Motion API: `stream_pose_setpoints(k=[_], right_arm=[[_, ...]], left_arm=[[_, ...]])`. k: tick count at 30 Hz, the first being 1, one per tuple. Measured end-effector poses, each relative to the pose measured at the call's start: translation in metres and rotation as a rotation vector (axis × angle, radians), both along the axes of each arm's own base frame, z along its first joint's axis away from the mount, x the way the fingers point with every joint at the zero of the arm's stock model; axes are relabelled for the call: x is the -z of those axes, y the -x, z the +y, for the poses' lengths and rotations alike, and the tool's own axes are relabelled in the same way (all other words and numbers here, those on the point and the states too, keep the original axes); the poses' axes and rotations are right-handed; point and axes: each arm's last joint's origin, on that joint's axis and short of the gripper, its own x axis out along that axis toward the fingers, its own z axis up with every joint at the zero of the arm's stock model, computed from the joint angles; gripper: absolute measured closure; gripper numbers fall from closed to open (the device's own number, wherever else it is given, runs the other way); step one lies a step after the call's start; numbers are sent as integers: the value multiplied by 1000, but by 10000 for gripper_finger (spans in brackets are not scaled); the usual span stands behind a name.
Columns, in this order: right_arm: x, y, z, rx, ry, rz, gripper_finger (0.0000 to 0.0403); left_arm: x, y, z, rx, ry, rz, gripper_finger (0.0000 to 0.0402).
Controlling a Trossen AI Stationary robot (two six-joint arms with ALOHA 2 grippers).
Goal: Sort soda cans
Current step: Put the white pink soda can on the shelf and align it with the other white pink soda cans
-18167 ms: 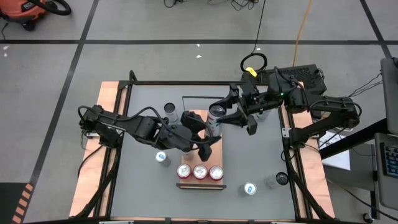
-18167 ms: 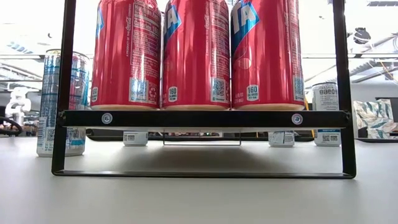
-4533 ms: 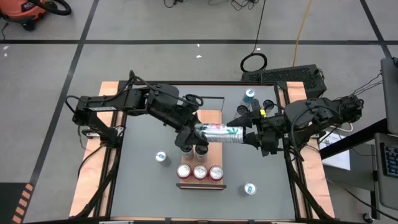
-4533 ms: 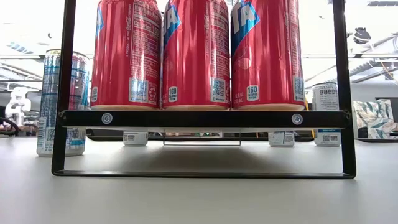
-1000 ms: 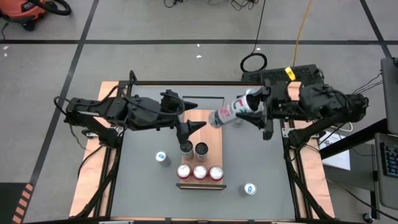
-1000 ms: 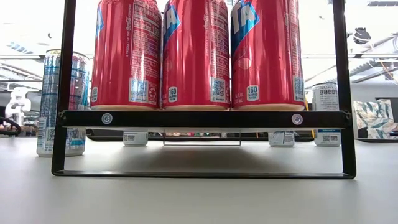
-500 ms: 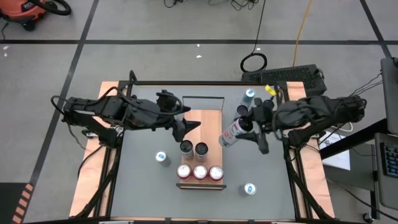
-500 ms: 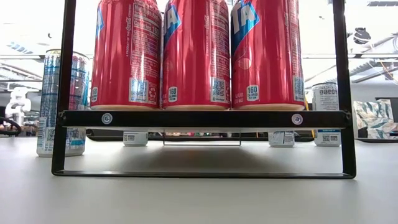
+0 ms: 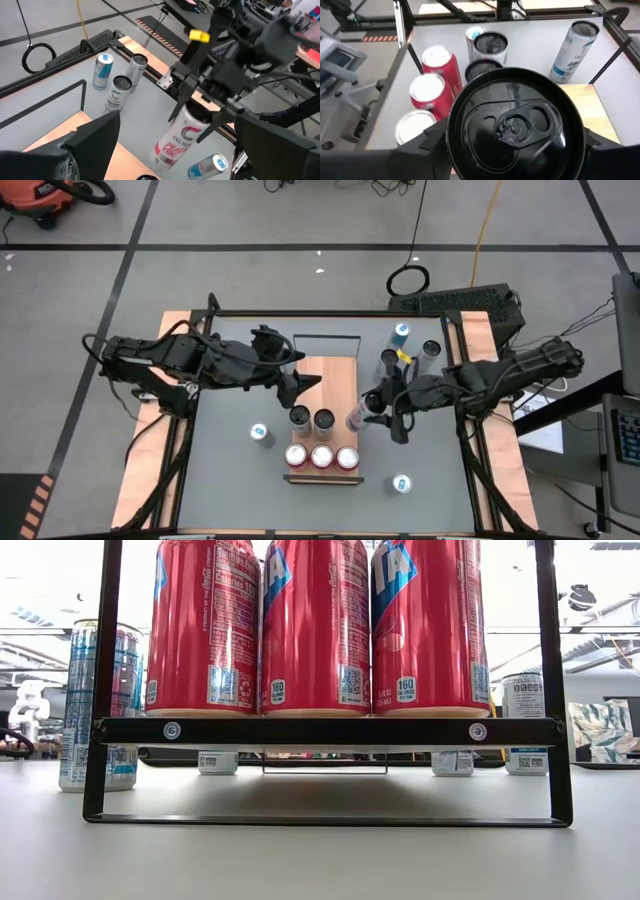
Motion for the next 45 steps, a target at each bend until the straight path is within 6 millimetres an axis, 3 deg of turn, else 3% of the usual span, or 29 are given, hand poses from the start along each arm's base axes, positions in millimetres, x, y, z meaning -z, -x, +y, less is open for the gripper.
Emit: stream_pose_setpoints(k=[6,23,34,45], right_arm=[[27,-6,2,-3,10,8,172],[74,-42,12,-7,49,108,168],[86,-50,15,-5,57,149,167],[86,-51,15,-6,60,148,167]], left_arm=[[2,0,2,-5,-6,21,9],[3,0,4,-24,-15,27,9],[3,0,4,-24,-16,34,9],[4,0,4,-23,-18,36,9]])
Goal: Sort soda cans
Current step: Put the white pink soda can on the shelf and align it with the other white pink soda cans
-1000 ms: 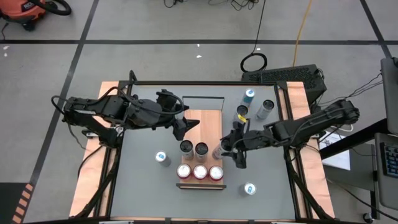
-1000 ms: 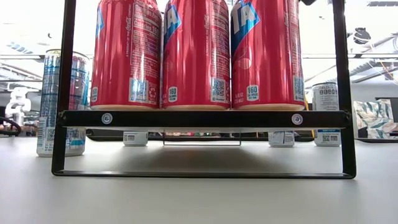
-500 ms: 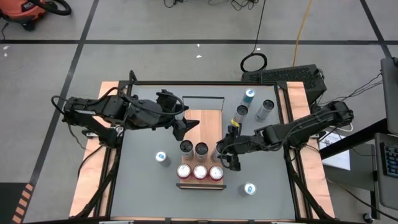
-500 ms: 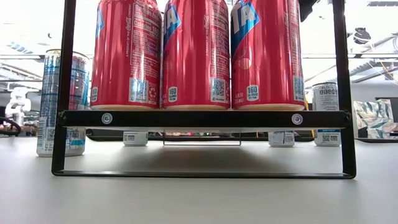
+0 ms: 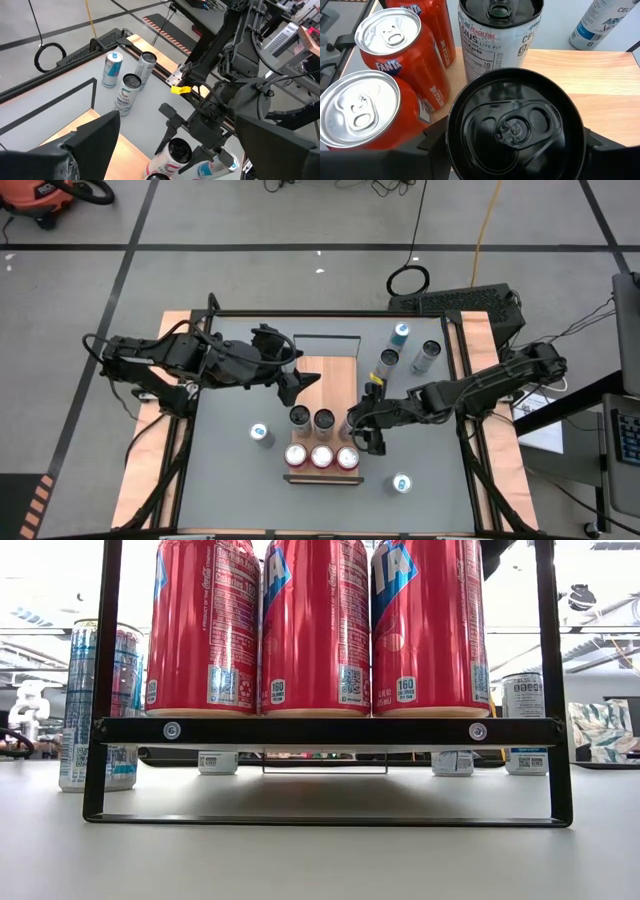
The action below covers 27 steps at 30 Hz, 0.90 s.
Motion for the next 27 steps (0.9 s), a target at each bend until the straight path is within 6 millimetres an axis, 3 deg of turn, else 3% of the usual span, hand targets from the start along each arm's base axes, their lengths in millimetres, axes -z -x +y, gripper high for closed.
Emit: stream_pose_setpoints(k=[8,18,27], right_arm=[[2,-3,1,5,-7,-2,165],[-2,-5,2,5,-23,-45,104],[-4,-5,2,-11,-37,-52,97]], left_arm=[[0,0,0,2,-5,6,9],[1,0,0,2,-5,9,9],[1,0,0,1,-5,9,9]])
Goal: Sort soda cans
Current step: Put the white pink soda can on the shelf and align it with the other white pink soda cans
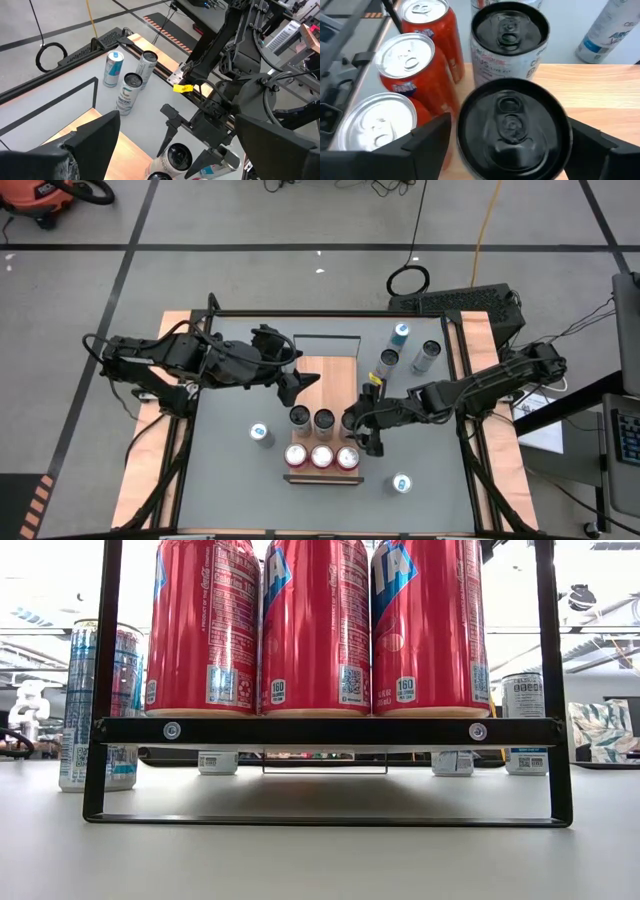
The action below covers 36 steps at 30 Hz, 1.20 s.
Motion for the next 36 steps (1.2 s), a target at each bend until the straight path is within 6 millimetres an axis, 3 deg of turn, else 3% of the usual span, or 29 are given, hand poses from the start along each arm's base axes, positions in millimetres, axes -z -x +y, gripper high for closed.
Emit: stream_pose_setpoints(k=[17,36], right_arm=[[-7,-1,0,61,-92,9,185],[-11,-2,-5,321,-127,19,186]], left_arm=[[0,0,0,-2,4,-1,9],[4,2,0,0,-8,42,9]])
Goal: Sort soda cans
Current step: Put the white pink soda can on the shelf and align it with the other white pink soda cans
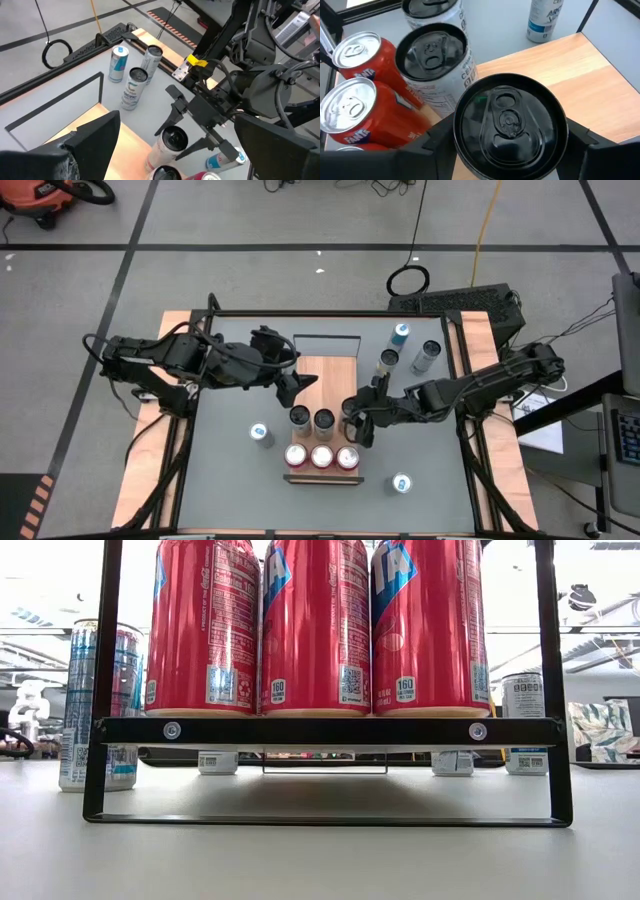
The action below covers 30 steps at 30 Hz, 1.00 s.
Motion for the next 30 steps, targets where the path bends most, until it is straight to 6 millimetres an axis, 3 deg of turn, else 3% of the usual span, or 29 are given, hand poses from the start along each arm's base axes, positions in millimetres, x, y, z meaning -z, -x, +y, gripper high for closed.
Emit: stream_pose_setpoints(k=[6,15,24,30], right_arm=[[5,-3,2,-13,11,17,179],[10,-6,4,7,-32,33,113],[-8,8,-5,-15,-134,7,66],[-26,25,-22,-124,-84,-2,59]], left_arm=[[1,0,0,0,-2,8,9],[1,0,0,1,-6,10,9],[1,1,0,-2,-7,12,9],[1,1,0,-8,-4,10,9]])
